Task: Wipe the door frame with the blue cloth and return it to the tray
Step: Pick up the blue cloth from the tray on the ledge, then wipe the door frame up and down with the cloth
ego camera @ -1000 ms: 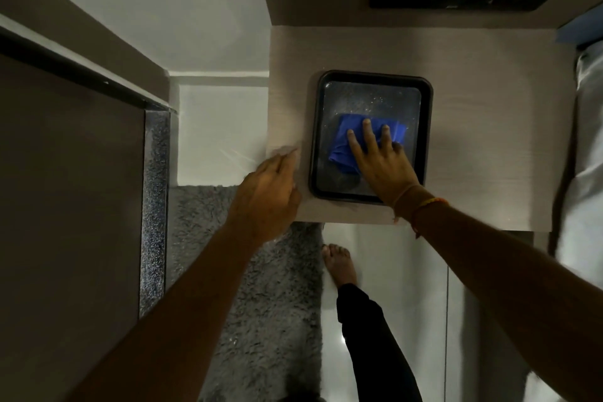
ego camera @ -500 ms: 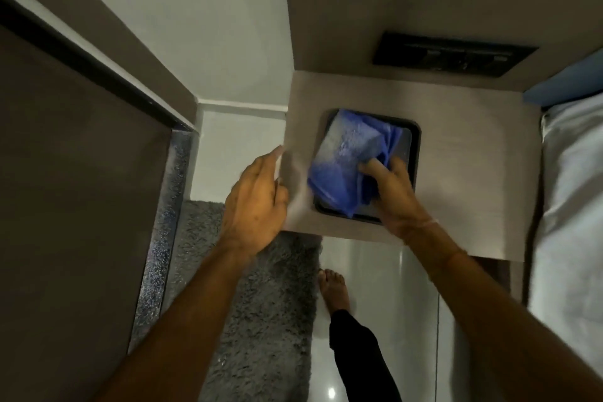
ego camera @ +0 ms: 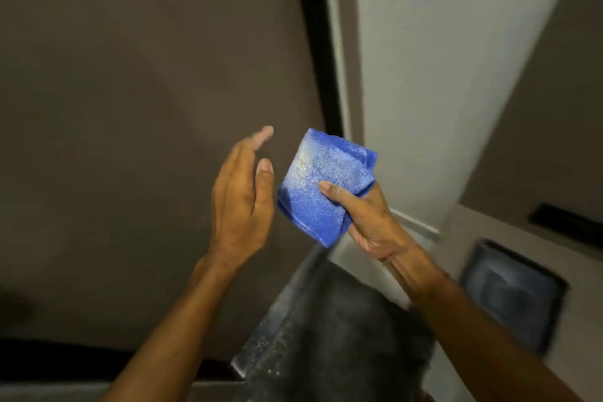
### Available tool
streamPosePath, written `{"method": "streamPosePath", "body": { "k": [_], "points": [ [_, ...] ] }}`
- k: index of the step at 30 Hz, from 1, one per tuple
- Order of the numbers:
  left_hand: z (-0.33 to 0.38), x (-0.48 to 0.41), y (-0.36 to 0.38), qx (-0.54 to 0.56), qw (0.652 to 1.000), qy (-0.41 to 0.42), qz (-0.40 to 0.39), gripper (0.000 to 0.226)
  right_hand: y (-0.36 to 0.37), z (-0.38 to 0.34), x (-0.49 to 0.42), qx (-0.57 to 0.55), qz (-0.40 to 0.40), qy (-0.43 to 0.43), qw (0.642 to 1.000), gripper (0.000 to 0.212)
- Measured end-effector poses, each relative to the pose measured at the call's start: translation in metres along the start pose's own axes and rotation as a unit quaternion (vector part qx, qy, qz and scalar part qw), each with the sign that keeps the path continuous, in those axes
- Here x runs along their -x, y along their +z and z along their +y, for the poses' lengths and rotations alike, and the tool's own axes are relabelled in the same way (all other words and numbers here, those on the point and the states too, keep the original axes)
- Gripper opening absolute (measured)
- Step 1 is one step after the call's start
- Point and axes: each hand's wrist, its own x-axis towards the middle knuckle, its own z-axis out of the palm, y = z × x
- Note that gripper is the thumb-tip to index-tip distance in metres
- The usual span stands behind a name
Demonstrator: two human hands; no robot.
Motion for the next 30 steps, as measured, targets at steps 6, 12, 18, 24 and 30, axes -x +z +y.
{"method": "streamPosePath", "body": {
  "k": [6,12,18,24,30],
  "points": [
    [-0.001,0.033,-0.199,-0.109,0.984,0.071,0.125,0.039,0.207,-0.018,0.014,0.084,-0.106,-0.063,0.989,0.030],
    [-0.016,0.086,-0.369,-0.297,0.918,0.142,0.220,0.037,0.398,-0.010,0.083,0.194,-0.231,-0.337,0.892,0.045],
    [-0.031,0.120,-0.493,-0.453,0.835,0.134,0.284,0.039,0.488,0.006,0.123,0.227,-0.258,-0.572,0.744,0.036],
    [-0.046,0.118,-0.549,-0.529,0.794,0.037,0.296,0.050,0.504,-0.002,0.123,0.303,-0.225,-0.685,0.623,0.038],
    [-0.041,0.084,-0.591,-0.567,0.768,0.001,0.299,0.054,0.532,0.004,0.114,0.409,-0.145,-0.748,0.502,0.046]
  ]
}}
